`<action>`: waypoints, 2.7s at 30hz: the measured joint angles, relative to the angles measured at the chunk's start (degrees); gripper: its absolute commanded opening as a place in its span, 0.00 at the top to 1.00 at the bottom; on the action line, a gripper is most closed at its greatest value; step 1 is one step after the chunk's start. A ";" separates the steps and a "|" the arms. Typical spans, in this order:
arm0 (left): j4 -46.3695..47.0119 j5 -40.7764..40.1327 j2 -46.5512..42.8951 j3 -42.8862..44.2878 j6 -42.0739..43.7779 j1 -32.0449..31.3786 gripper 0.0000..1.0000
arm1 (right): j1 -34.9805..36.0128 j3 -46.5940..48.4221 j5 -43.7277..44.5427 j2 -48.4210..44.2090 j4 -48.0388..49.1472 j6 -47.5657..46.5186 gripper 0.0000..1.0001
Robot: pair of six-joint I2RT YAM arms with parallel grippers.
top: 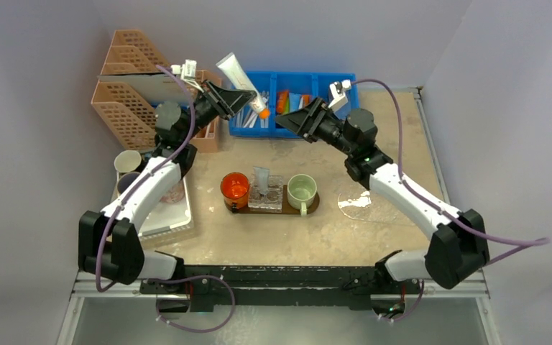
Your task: Prepare toiletry sets of a toothbrush and toothpaste on the tray
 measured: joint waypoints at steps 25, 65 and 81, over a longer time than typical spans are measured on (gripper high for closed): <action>-48.89 13.86 -2.99 19.91 48.22 -3.78 1.00 | 0.00 39.28 -5.46 -4.15 -52.50 -50.99 0.26; -60.67 12.74 -2.38 23.61 65.22 -17.14 0.95 | -0.46 49.20 -18.73 3.69 -62.47 -57.79 1.00; -59.36 2.54 -9.77 16.55 65.35 -17.49 0.54 | -0.33 42.95 -18.60 1.07 -59.43 -59.78 1.00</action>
